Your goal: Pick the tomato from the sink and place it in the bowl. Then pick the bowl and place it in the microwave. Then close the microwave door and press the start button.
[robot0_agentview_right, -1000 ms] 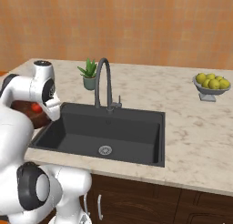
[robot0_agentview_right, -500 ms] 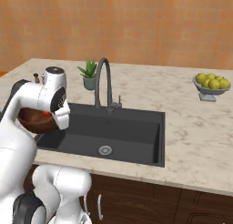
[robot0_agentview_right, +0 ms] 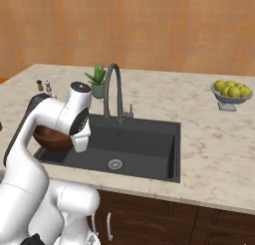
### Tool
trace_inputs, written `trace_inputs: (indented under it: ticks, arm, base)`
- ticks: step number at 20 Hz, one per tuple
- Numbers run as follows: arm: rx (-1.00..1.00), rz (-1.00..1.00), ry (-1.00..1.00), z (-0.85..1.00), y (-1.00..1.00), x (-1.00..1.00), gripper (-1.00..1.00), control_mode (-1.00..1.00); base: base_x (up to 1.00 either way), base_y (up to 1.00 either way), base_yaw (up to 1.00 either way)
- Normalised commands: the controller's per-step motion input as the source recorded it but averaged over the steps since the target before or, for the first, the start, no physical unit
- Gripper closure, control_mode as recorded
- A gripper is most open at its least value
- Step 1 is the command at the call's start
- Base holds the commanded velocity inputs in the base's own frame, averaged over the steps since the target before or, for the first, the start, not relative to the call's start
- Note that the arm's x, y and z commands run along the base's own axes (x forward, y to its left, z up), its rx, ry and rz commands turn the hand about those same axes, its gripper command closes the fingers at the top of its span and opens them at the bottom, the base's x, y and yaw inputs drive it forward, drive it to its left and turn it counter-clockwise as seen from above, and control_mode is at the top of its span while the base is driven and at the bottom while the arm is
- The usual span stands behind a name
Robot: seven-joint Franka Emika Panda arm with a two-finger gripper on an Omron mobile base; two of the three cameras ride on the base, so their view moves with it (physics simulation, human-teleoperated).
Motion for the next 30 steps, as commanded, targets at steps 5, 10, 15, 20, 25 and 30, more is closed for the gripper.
trace_inputs:
  ticks: [5, 10, 15, 20, 25, 30]
  arm:
    - [0.00, 0.00, -0.03, 0.00, 0.00, -0.12, 1.00, 1.00]
    - [0.00, 0.00, 0.00, 0.00, 0.00, 0.00, 1.00, 1.00]
    - [0.00, 0.00, 0.00, 0.00, 0.00, 0.00, 1.00, 1.00]
    - [0.00, 0.00, 0.00, 0.00, 0.00, 0.00, 1.00, 1.00]
    - [0.00, 0.00, 0.00, 0.00, 0.00, 0.00, 1.00, 1.00]
    - [0.00, 0.00, 0.00, 0.00, 0.00, 0.00, 1.00, 1.00]
  base:
    - [-0.15, 0.00, -0.02]
    - [-0.80, 0.04, -0.37]
    - [-0.52, 0.01, -0.66]
    - [-0.23, 0.00, -0.82]
    - [0.01, -0.01, -0.81]
    - [0.88, -0.33, -0.41]
